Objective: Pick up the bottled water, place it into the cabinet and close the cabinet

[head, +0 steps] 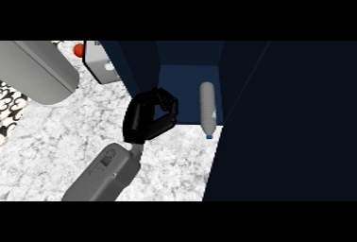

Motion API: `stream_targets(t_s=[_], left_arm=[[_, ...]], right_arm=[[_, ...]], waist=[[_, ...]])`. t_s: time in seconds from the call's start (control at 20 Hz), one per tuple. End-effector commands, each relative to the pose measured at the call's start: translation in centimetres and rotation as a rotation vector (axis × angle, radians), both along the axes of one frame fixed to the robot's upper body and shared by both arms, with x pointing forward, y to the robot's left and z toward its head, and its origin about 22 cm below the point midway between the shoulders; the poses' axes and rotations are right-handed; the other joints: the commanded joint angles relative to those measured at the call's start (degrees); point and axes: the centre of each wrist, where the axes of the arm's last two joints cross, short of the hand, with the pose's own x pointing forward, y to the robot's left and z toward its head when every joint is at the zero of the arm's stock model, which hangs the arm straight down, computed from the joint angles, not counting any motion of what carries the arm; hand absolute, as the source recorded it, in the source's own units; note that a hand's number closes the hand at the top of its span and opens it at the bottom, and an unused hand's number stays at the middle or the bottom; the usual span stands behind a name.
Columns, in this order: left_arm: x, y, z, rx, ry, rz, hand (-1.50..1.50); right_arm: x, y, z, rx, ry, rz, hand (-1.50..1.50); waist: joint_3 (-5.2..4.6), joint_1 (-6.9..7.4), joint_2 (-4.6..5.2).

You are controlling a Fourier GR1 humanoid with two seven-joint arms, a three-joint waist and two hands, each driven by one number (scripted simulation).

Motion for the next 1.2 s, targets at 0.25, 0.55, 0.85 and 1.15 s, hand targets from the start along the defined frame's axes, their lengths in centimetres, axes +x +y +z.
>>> stream_targets(t_s=[0.25, 0.55, 0.85, 1.15], left_arm=[[-8.1, 5.0, 0.5, -0.012, -0.001, 0.049, 1.50], [-13.0, 8.9, 0.0, 0.009, -0.028, 0.076, 1.50], [-12.9, 11.8, 0.6, -0.015, -0.035, 0.125, 1.50], [-14.1, 14.7, 1.1, -0.007, -0.036, 0.134, 1.50]], right_arm=[[-1.7, 3.4, 1.3, 0.034, 0.103, 0.167, 1.50], [-2.7, 5.4, 2.9, 0.028, 0.114, 0.233, 1.50], [-1.1, 9.6, 2.9, 0.019, 0.107, 0.343, 1.50], [-0.1, 14.4, 2.6, -0.030, -0.045, 0.317, 1.50]], waist=[[-0.04, -0.30, 0.38], [-0.12, -0.36, 0.30], [-0.11, -0.46, 0.57], [-0.20, 0.40, 0.39]])
